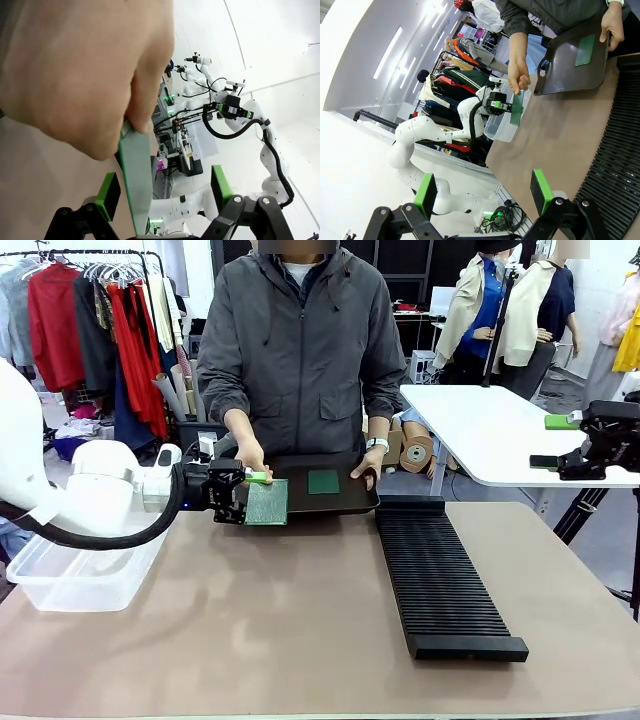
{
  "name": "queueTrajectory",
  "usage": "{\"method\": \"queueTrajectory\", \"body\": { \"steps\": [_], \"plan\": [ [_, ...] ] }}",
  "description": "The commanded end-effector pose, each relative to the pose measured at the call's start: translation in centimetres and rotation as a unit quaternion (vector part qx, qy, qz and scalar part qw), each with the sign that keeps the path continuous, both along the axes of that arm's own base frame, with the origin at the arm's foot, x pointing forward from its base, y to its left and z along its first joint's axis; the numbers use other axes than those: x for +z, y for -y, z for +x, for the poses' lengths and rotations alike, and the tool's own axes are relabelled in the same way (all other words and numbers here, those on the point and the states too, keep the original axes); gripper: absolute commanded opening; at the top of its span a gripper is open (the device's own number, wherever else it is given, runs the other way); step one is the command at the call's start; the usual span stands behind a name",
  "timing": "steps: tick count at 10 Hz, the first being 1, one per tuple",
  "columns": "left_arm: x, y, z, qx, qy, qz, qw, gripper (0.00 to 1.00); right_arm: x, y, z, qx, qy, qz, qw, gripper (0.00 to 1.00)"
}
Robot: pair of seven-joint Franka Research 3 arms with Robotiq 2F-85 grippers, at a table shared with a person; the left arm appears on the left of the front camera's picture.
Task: Sort PCBs into racks and boxes based on the side picked up.
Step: Pick up the Blank PCB handed by the Human.
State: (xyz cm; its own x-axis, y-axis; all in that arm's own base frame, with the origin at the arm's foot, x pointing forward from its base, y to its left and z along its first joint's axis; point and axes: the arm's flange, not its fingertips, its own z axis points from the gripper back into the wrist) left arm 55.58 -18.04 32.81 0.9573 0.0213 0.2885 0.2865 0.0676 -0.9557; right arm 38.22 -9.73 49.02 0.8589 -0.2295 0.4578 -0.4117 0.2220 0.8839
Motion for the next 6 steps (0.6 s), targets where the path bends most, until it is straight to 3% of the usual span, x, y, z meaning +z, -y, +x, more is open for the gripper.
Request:
{"method": "queueTrajectory", "body": {
  "steps": [1,5,6],
  "plan": [
    [-0.33,-0.38,0.5,0.01,-0.009,-0.007,1.0,0.71,0.2,0.0,-0.05,0.001,0.002,0.004,1.0,1.0],
    [-0.6,-1.02,0.51,0.014,-0.014,-0.015,1.0,0.0,0.2,0.0,-0.05,0.001,0.002,0.004,1.0,1.0],
    [-0.66,-1.24,0.54,0.014,-0.015,-0.017,1.0,0.0,0.2,0.0,-0.05,0.001,0.002,0.004,1.0,1.0]
  ]
}}
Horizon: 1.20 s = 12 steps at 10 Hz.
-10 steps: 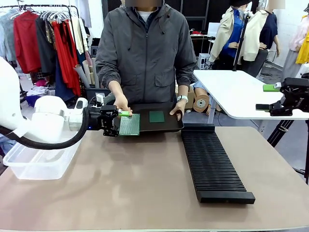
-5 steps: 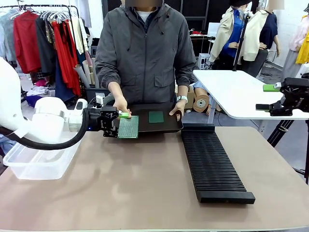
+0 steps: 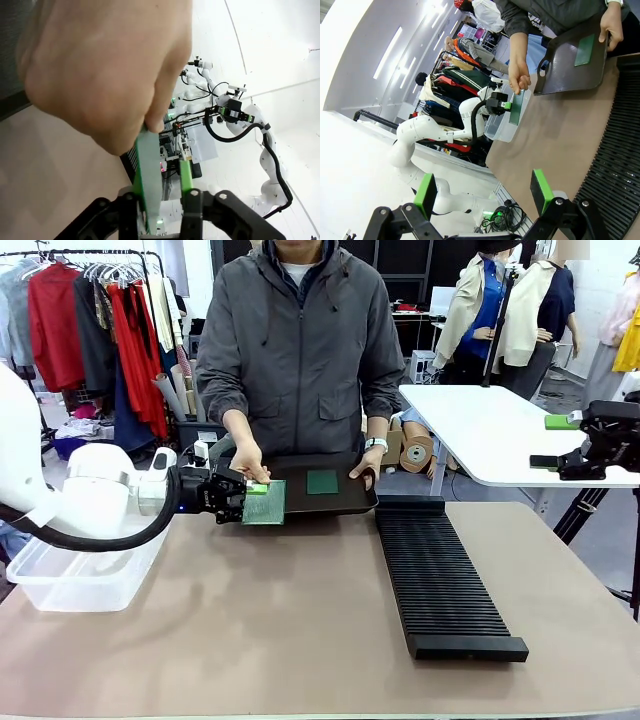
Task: Sort PCBs into racks and boxes based on the side picked up.
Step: Pick up the Blank PCB handed by the Human, then if the short side of the Blank PCB is picked up, insert it into the PCB Rack ; if the long side is picked up, place it in the Organizing box.
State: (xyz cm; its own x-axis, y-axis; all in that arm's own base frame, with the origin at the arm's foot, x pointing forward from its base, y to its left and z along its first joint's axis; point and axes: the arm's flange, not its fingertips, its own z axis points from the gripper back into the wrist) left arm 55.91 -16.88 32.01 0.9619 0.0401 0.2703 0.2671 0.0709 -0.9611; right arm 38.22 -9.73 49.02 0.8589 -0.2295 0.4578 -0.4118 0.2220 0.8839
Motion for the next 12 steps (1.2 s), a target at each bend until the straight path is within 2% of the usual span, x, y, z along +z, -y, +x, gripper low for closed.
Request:
{"method": "queueTrajectory", "body": {
  "steps": [1,5,6,7,12],
  "plan": [
    [0.04,-0.26,0.22,0.004,-0.007,-0.016,1.0,0.0,0.2,0.0,-0.05,0.001,0.002,0.004,1.0,1.0],
    [-0.32,-0.94,0.13,-0.001,-0.012,-0.02,1.0,0.0,0.2,0.0,-0.05,0.001,0.002,0.004,1.0,1.0],
    [-0.42,-0.55,-0.11,-0.037,-0.022,-0.027,0.999,0.0,0.2,0.0,-0.05,0.001,0.002,0.004,1.0,1.0],
    [-0.41,-0.8,0.13,0.001,-0.006,-0.008,1.0,0.0,0.2,0.0,-0.05,0.001,0.002,0.004,1.0,1.0],
    [-0.41,-0.8,0.13,0.001,-0.006,-0.008,1.0,0.0,0.2,0.0,-0.05,0.001,0.002,0.004,1.0,1.0]
  ]
}}
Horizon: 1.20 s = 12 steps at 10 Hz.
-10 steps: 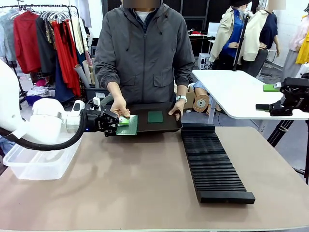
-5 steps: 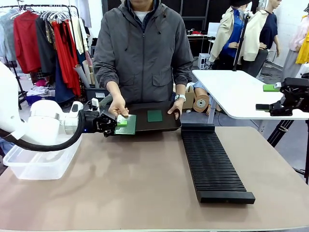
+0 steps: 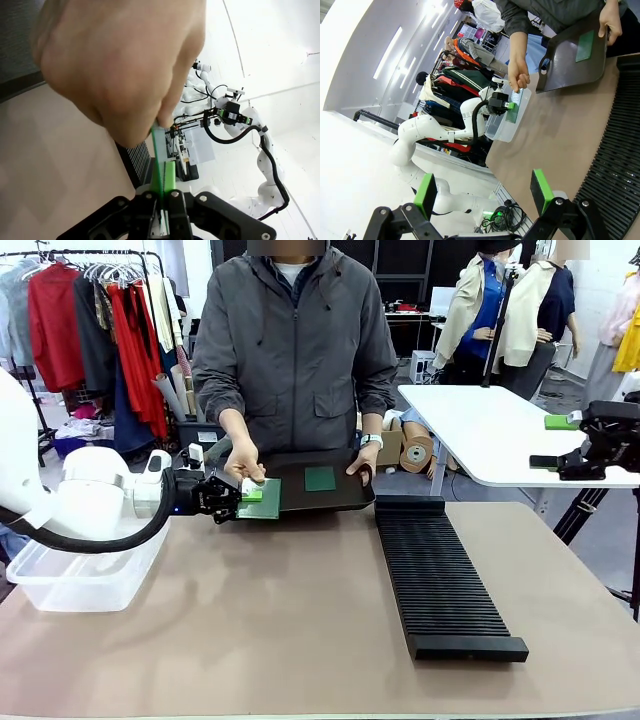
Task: Sort PCBs into racks and boxes based on the side picked up.
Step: If the short side of the Blank PCB is picked up, insert it into the PCB Rack ; if the long side is picked up, place it in the Organizing box.
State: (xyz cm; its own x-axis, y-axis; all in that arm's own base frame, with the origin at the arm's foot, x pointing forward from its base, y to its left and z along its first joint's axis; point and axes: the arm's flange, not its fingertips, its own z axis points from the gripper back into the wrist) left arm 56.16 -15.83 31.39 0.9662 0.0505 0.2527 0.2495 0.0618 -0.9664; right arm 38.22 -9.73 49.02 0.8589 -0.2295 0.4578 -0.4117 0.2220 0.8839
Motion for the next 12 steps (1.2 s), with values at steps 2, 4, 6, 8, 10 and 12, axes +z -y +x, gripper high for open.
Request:
{"method": "queueTrajectory", "body": {
  "steps": [2,4,6,8,10,12],
  "plan": [
    [0.2,0.25,-0.12,-0.002,0.003,-0.002,1.0,0.0,0.2,-0.01,-0.05,0.001,0.002,0.004,1.0,1.0],
    [0.2,0.25,-0.12,-0.002,0.003,-0.002,1.0,0.0,0.2,-0.01,-0.05,0.001,0.002,0.004,1.0,1.0],
    [0.2,0.25,-0.12,-0.002,0.003,-0.002,1.0,0.0,0.2,-0.01,-0.05,0.001,0.002,0.004,1.0,1.0],
    [0.2,0.25,-0.12,-0.002,0.003,-0.002,1.0,0.0,0.2,-0.01,-0.05,0.001,0.002,0.004,1.0,1.0],
    [0.2,0.25,-0.12,-0.002,0.003,-0.002,1.0,0.0,0.2,-0.01,-0.05,0.001,0.002,0.004,1.0,1.0],
    [0.2,0.25,-0.12,-0.002,0.003,-0.002,1.0,0.0,0.2,-0.01,-0.05,0.001,0.002,0.004,1.0,1.0]
  ]
}}
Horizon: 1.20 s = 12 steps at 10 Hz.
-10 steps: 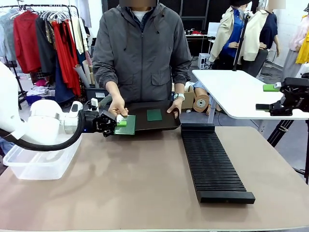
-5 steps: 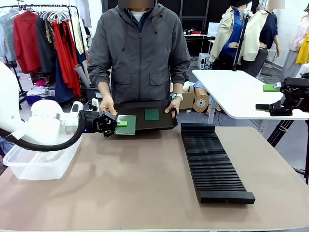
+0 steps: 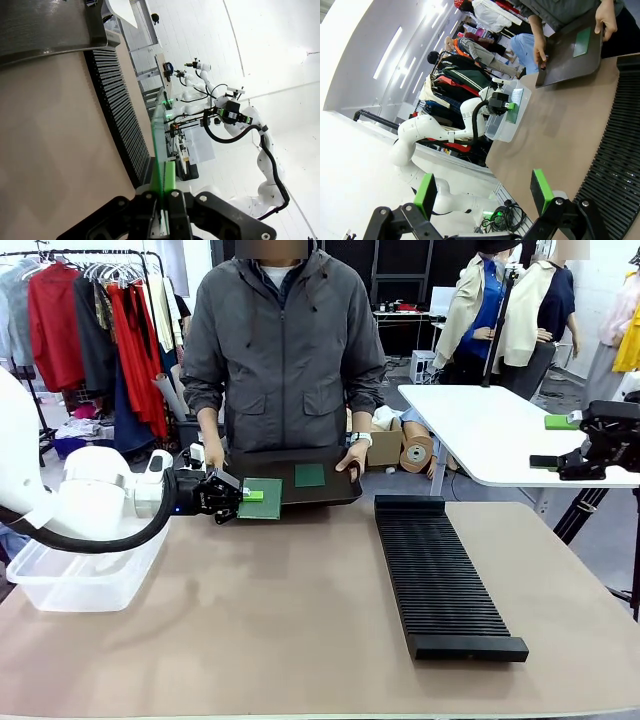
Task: Sort PCBs into racks and boxes based on the side picked up.
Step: If the short side of the Blank PCB is picked up, insert it into the PCB Rack ; if the long side is picked up, place it in the Organizing box.
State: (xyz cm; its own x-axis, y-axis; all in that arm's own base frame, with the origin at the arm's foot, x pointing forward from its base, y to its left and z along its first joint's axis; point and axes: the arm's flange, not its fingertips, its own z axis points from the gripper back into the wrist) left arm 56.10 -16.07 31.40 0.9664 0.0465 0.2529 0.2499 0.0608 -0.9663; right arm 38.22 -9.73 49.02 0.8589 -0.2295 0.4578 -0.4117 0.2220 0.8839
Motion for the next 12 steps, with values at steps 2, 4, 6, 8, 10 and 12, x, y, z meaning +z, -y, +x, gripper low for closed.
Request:
{"method": "queueTrajectory", "body": {
  "steps": [2,4,6,8,10,12],
  "plan": [
    [0.2,0.0,-0.1,0.0,0.003,-0.002,1.0,0.0,0.2,0.0,0.0,0.001,0.002,0.004,1.0,1.0],
    [0.2,0.0,-0.1,0.0,0.003,-0.002,1.0,0.0,0.2,0.0,0.0,0.001,0.002,0.004,1.0,1.0],
    [0.2,-0.1,0.2,0.004,-0.004,-0.006,1.0,0.0,0.2,0.0,0.0,0.001,0.002,0.004,1.0,1.0],
    [0.2,-0.3,0.3,0.021,-0.006,0.001,1.0,0.0,0.2,0.0,0.0,0.001,0.002,0.004,1.0,1.0],
    [1.3,-1.1,0.9,0.022,-0.026,-0.009,0.999,0.0,0.2,0.0,0.0,0.001,0.002,0.004,1.0,1.0],
    [4.1,-3.0,1.7,0.003,-0.034,0.011,0.999,0.0,0.2,0.0,0.0,0.001,0.002,0.004,1.0,1.0]
  ]
}}
